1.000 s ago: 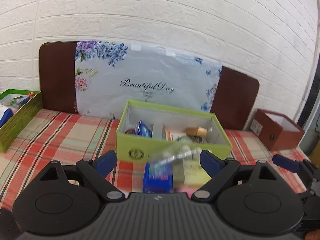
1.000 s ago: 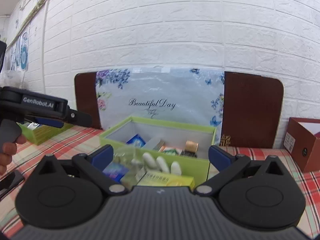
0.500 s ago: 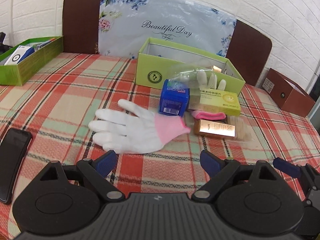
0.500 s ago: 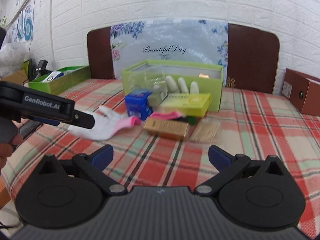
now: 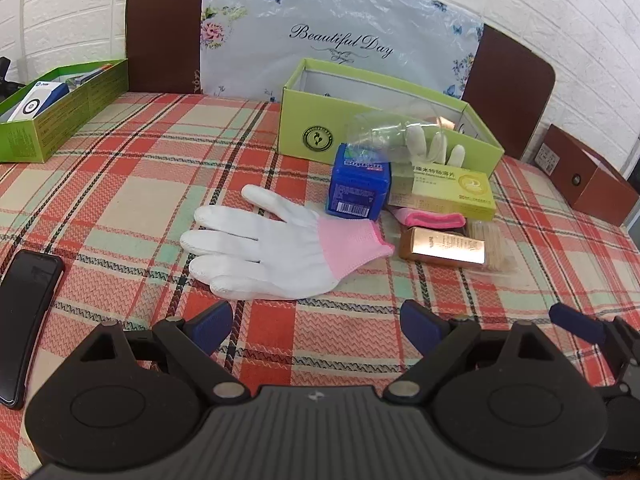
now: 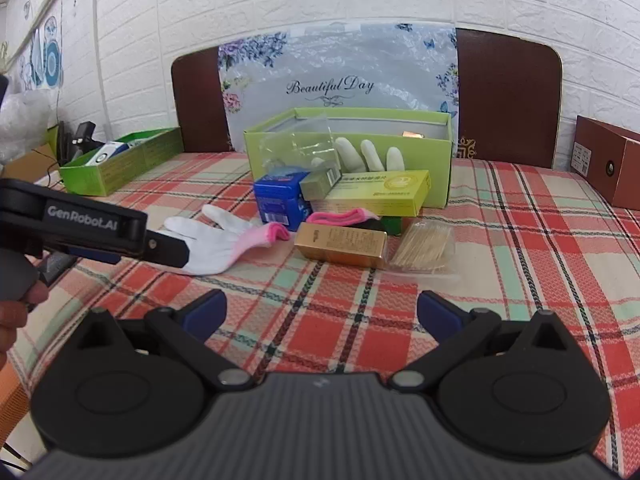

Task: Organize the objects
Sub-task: 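Withdraw both tools from the green box back toward the items, then grasp white pink-cuffed glove with left tool while right tool grasps tall gold box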

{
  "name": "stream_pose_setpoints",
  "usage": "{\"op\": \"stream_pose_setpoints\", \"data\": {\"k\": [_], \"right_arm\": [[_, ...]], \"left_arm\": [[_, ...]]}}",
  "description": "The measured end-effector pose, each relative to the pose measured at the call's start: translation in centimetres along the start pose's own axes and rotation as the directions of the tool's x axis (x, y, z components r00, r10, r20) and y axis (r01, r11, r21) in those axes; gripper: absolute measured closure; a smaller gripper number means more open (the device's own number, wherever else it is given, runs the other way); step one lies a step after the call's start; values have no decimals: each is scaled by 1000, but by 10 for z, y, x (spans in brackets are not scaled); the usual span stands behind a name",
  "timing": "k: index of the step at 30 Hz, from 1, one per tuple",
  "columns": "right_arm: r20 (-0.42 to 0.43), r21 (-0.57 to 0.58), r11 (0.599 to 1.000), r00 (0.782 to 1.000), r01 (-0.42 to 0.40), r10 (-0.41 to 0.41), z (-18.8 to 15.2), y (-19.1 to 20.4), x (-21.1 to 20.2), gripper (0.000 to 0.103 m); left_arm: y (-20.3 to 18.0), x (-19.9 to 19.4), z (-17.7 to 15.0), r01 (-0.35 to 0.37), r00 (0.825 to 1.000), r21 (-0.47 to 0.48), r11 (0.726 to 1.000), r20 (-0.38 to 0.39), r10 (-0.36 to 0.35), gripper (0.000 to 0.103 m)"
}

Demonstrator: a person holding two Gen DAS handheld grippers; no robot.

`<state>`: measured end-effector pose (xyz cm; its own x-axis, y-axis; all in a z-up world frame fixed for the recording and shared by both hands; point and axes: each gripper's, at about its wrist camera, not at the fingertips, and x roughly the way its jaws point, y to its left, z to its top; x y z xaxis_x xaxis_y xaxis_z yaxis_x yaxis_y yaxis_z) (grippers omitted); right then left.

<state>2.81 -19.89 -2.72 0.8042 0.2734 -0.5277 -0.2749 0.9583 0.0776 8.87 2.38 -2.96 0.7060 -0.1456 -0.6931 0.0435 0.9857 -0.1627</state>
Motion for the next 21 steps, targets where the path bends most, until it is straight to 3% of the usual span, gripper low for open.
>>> {"op": "stream_pose_setpoints", "data": {"k": [14,18,21], "right_arm": [[-19,-98,995,1000,-14,12,29,-12,73,2],[-26,-117,993,999,-35,32,36,-14,93,2],[-80,-110,991,994,-79,71,34,-11,99,4]], "left_arm": [[29,12,-1,-62,997,-83,995,-48,58,9],[39,17,-1,-32,997,-137,990,-68,23,10],[41,22,1,-23,999,-155,988,-46,16,10]]}}
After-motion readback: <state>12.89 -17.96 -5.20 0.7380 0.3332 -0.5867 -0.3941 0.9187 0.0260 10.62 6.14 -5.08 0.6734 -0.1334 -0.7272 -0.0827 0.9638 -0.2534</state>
